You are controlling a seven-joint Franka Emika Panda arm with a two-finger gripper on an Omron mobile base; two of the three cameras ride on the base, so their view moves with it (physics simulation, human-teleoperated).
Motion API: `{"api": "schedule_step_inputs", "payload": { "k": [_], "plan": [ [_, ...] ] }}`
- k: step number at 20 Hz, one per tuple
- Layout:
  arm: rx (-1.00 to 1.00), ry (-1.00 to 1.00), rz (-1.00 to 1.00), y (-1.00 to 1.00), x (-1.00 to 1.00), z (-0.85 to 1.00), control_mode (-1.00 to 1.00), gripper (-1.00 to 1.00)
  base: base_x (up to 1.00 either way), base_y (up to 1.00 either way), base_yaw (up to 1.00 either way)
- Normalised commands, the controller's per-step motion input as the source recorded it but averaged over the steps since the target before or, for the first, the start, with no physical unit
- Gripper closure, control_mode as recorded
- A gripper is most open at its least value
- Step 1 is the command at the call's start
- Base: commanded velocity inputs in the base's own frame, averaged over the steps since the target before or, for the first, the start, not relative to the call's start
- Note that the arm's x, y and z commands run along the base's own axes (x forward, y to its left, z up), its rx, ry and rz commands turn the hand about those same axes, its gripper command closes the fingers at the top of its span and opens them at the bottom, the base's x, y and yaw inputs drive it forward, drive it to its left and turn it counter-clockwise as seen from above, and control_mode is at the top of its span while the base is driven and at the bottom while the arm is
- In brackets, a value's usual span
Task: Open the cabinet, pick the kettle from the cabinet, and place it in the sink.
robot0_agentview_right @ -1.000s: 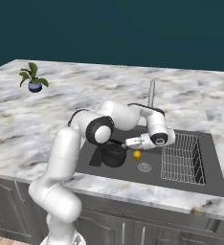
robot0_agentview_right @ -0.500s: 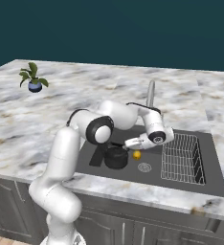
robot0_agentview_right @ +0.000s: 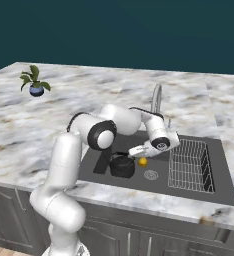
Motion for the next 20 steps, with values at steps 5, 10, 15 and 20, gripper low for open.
{"api": "schedule_step_inputs", "payload": {
  "k": [5,10,15,20],
  "plan": [
    [0.00,-0.01,0.00,0.08,0.11,-0.17,-1.00,1.00,0.00,0.00,0.00],
    [0.00,-0.03,0.00,0.08,0.05,-0.19,-1.00,1.00,0.00,0.00,0.00],
    [0.00,-0.02,0.00,0.02,0.06,-0.21,-1.00,1.00,0.00,0.00,0.00],
    [0.00,-0.02,0.00,0.00,0.09,-0.20,-1.00,1.00,0.00,0.00,0.00]
  ]
}}
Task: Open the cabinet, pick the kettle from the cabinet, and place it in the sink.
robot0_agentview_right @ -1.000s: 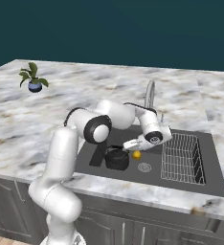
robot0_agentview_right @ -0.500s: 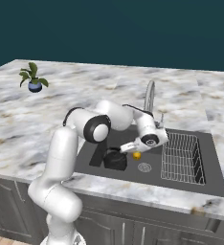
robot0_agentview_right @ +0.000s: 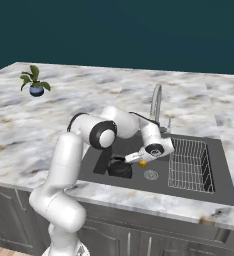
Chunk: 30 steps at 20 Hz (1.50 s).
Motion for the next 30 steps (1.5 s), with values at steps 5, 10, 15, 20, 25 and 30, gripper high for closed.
{"api": "schedule_step_inputs", "payload": {
  "k": [5,10,15,20,25,30],
  "plan": [
    [-0.01,-0.01,0.00,0.00,0.10,-0.18,-1.00,1.00,0.00,0.00,0.00],
    [-0.02,0.00,0.00,0.00,0.12,-0.17,-1.00,1.00,0.00,0.00,0.00],
    [-0.03,0.00,0.00,0.00,0.11,-0.18,-1.00,1.00,0.00,0.00,0.00],
    [-0.03,0.00,0.00,-0.01,0.09,-0.19,-1.00,1.00,0.00,0.00,0.00],
    [-0.03,-0.02,0.00,-0.02,0.06,-0.19,-1.00,1.00,0.00,0.00,0.00],
    [-0.03,-0.02,0.00,-0.06,0.05,-0.20,-1.00,1.00,0.00,0.00,0.00]
  ]
}}
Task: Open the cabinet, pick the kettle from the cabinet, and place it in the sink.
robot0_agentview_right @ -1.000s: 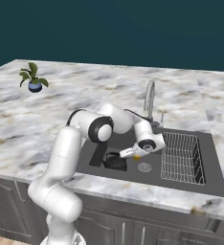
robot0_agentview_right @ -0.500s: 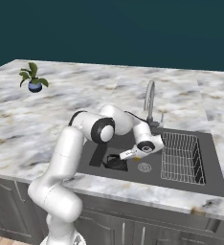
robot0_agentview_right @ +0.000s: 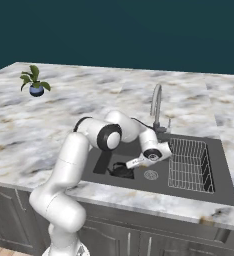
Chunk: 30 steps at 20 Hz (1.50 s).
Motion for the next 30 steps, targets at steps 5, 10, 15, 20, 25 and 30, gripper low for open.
{"api": "schedule_step_inputs", "payload": {
  "k": [5,10,15,20,25,30],
  "plan": [
    [-0.04,-0.03,0.00,-0.07,0.05,-0.21,-1.00,1.00,0.00,0.00,0.00],
    [-0.01,-0.02,0.00,-0.02,0.01,-0.15,-1.00,1.00,0.00,0.00,0.00],
    [0.00,0.00,0.00,-0.01,0.00,-0.01,-1.00,-1.00,0.00,0.00,0.00],
    [0.00,0.00,0.00,-0.02,0.00,0.04,-1.00,-1.00,0.00,0.00,0.00],
    [0.00,0.00,0.00,-0.05,0.00,0.10,-1.00,-1.00,0.00,0.00,0.00],
    [0.00,0.00,0.00,-0.04,0.00,0.19,-1.00,-1.00,0.00,0.00,0.00]
  ]
}}
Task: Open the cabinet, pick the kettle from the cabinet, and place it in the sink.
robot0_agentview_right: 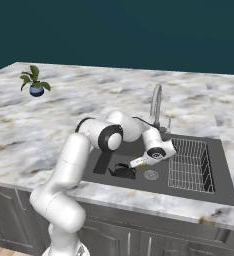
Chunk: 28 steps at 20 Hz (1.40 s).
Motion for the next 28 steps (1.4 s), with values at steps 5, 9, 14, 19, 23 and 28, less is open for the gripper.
{"api": "schedule_step_inputs", "payload": {
  "k": [5,9,14,19,23,28],
  "plan": [
    [0.00,-0.04,0.00,-0.04,-0.04,0.25,-1.00,-1.00,0.00,0.00,0.00],
    [0.00,-0.07,-0.02,0.00,-0.18,0.22,-1.00,-1.00,0.00,0.00,0.00],
    [0.00,-0.11,-0.04,0.00,-0.25,0.21,-1.00,-1.00,0.00,0.00,0.00],
    [0.00,-0.10,-0.11,0.00,-0.22,0.25,-1.00,-1.00,0.00,0.00,0.00],
    [0.00,0.00,-0.16,0.00,-0.12,0.33,-1.00,-1.00,0.00,0.00,0.00],
    [0.00,0.00,-0.12,0.00,-0.13,0.36,-1.00,-1.00,0.00,0.00,0.00]
  ]
}}
